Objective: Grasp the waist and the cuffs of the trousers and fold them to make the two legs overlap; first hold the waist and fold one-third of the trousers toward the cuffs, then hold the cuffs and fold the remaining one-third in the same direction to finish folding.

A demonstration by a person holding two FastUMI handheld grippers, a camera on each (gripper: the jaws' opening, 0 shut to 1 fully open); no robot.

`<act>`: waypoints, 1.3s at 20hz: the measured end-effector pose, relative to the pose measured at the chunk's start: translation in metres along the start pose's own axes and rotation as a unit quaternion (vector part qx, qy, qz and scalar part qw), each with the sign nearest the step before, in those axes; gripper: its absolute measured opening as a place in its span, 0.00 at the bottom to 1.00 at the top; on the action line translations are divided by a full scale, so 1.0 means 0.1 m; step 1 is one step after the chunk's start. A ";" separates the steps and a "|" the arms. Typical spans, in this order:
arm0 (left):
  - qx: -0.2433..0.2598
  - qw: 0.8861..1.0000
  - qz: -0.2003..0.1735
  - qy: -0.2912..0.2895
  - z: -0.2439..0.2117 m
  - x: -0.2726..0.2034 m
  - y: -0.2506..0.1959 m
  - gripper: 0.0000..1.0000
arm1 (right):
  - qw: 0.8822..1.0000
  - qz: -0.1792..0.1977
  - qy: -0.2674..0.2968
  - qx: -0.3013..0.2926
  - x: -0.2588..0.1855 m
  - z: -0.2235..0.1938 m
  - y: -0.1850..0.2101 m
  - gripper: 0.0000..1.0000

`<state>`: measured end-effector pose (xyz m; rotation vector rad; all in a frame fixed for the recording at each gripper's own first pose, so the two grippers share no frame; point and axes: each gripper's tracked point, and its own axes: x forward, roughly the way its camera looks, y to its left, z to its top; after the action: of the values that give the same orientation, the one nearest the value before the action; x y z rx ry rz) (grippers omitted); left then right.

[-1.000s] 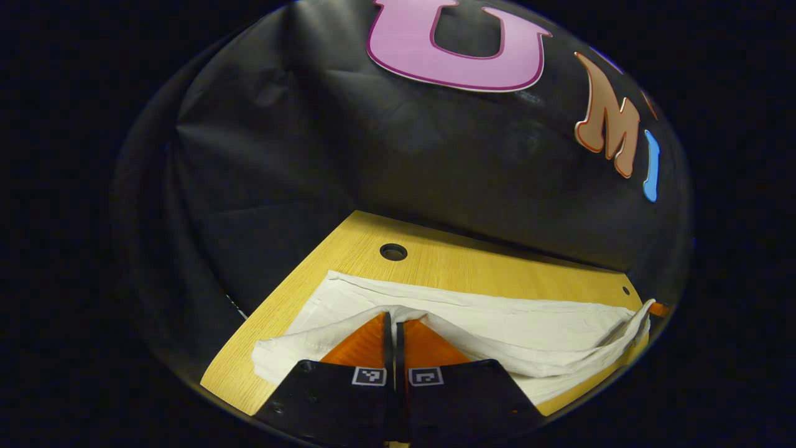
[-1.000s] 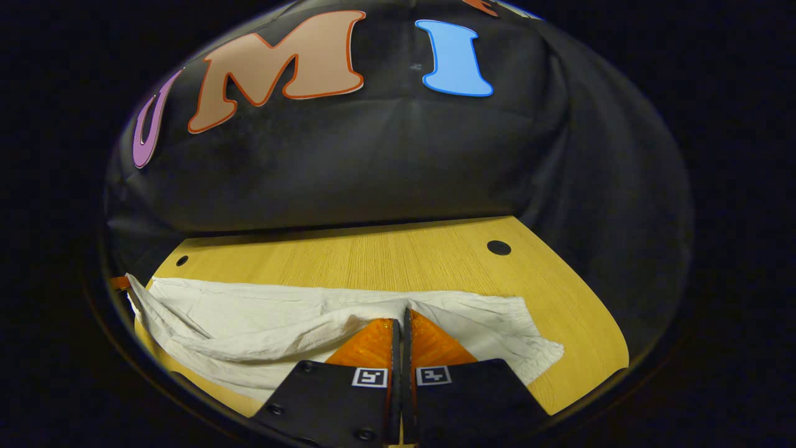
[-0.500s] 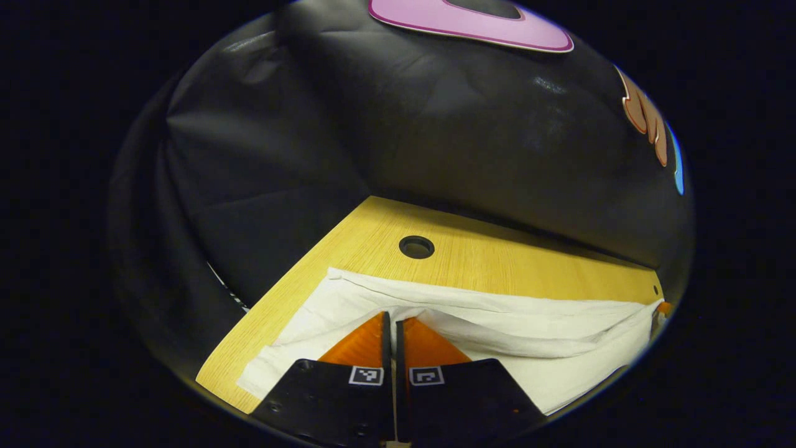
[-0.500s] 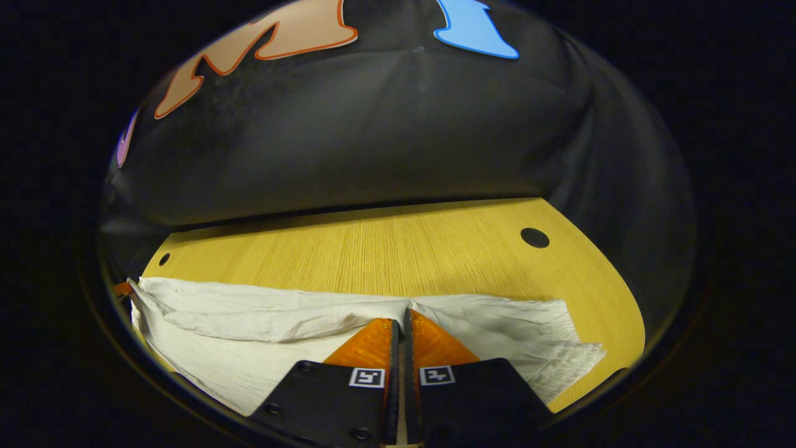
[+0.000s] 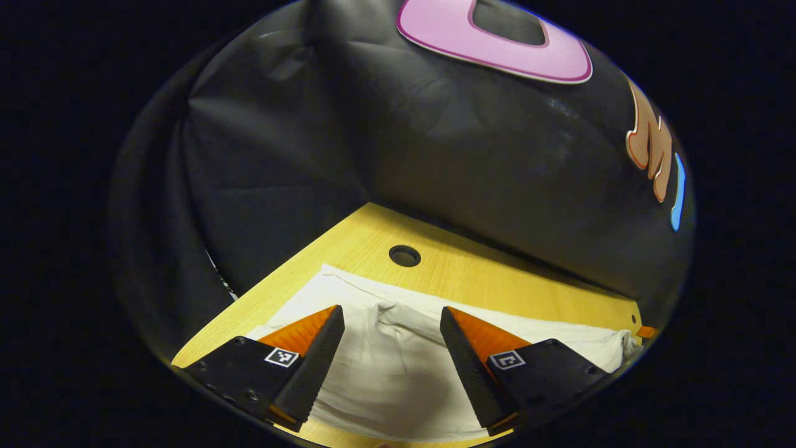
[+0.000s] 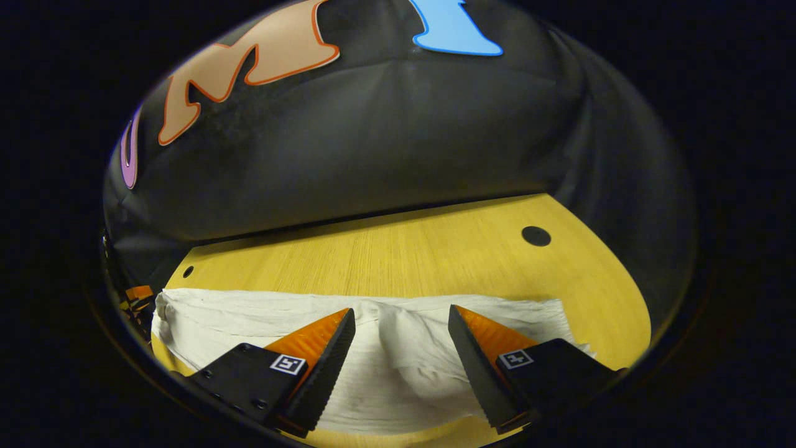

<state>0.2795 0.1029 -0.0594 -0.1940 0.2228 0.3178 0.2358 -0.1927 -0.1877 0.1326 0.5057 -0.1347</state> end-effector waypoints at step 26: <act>0.088 0.996 -0.025 0.000 -0.37 -1.31 -0.91 0.94 | 0.989 -0.049 0.030 0.134 -0.54 -0.65 -1.67 0.92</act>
<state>0.1811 -0.0276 -0.0487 -0.0260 0.2435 0.2471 0.1316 -0.3410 -0.2329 0.3762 0.5534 -0.2948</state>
